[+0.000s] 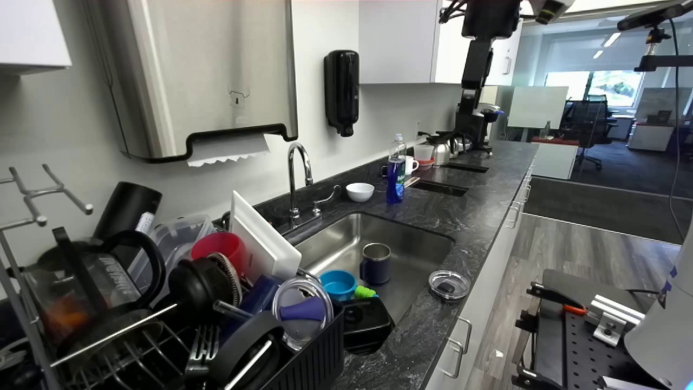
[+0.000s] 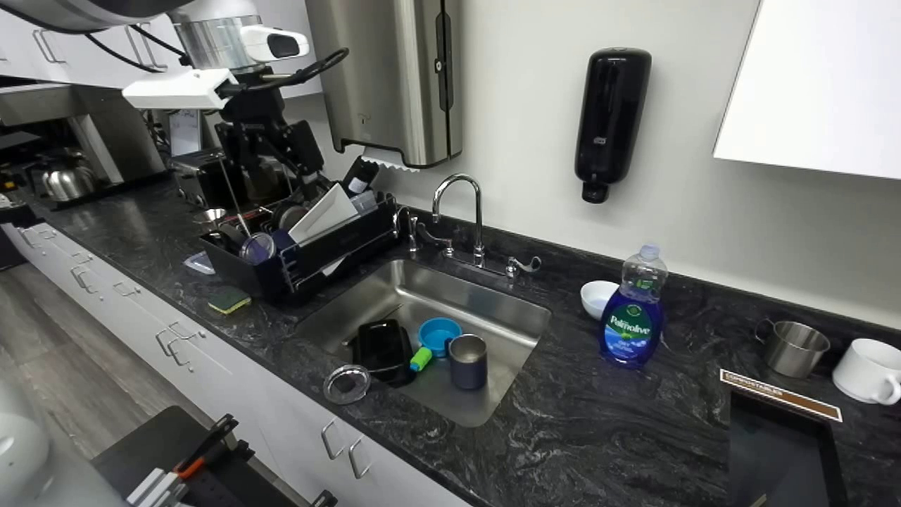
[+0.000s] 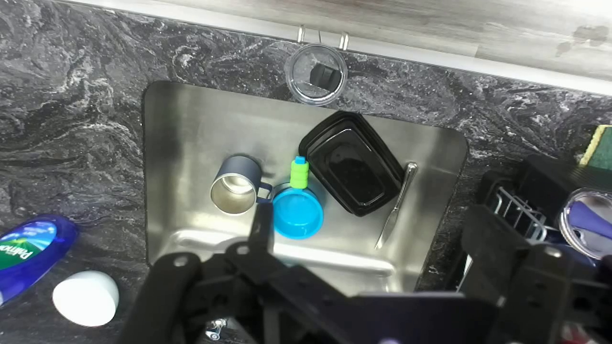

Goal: Put the thermos cup lid on the thermos cup in the sink

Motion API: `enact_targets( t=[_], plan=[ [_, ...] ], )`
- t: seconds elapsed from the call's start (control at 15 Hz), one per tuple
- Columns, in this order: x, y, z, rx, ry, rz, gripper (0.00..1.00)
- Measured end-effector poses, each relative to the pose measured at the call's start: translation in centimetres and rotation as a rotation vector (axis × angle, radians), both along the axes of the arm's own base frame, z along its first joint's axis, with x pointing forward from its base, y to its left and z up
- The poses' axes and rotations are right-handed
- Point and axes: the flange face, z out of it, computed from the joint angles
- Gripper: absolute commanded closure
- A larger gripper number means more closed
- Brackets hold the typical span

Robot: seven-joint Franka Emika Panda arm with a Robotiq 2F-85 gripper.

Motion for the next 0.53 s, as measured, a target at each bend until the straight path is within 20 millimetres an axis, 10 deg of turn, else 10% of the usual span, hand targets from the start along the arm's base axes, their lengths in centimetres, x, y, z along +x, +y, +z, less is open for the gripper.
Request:
enact_targets(
  t=[0.53],
  plan=[
    [1.6, 1.2, -5.7, -0.003, 0.095, 0.119, 0.00]
  ],
)
